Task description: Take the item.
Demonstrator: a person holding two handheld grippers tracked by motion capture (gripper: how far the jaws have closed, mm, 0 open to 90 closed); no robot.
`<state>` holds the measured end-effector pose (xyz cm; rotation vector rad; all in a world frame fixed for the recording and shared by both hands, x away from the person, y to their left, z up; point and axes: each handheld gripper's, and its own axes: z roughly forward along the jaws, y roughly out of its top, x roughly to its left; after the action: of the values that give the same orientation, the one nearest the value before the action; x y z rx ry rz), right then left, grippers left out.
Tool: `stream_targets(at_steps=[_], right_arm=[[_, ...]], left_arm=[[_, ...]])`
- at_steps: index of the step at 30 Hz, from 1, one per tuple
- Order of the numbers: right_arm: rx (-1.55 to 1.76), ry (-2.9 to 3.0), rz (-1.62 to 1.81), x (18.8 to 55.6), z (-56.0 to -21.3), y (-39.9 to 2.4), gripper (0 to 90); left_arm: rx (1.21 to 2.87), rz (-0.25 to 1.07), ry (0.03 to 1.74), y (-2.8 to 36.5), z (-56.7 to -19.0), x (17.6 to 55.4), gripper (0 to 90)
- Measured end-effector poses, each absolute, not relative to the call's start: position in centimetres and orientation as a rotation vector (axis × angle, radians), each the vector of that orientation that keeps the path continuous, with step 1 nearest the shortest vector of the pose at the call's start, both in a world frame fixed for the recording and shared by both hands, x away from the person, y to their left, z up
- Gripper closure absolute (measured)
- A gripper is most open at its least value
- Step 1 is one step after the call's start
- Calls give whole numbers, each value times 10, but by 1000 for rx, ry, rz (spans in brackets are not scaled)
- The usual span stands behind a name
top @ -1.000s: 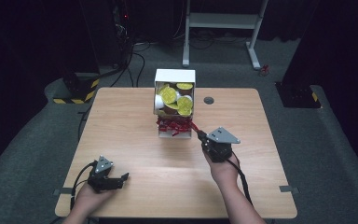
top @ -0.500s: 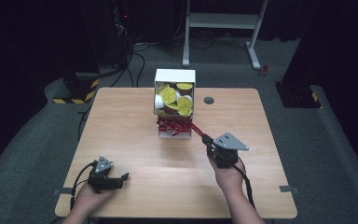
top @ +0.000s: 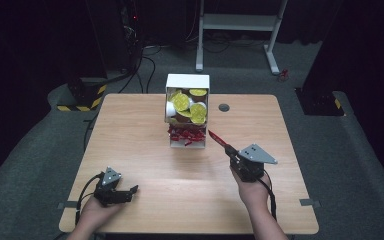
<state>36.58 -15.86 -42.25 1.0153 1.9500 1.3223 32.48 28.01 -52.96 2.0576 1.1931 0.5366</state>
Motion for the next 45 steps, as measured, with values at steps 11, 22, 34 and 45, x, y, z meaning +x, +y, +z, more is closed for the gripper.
stream_targets(at_steps=[11,22,34,45], right_arm=[[1043,1929,1302,367,-423,-172,885],[1081,1903,1262,370,-426,-190,885],[1124,1869,1215,374,-429,-209,885],[1162,1854,1157,383,-435,-219,885]], left_arm=[[2058,537,1193,280,-530,325,154],[2057,535,1194,280,-530,325,154],[2057,535,1194,280,-530,325,153],[2059,534,1195,280,-529,325,153]])
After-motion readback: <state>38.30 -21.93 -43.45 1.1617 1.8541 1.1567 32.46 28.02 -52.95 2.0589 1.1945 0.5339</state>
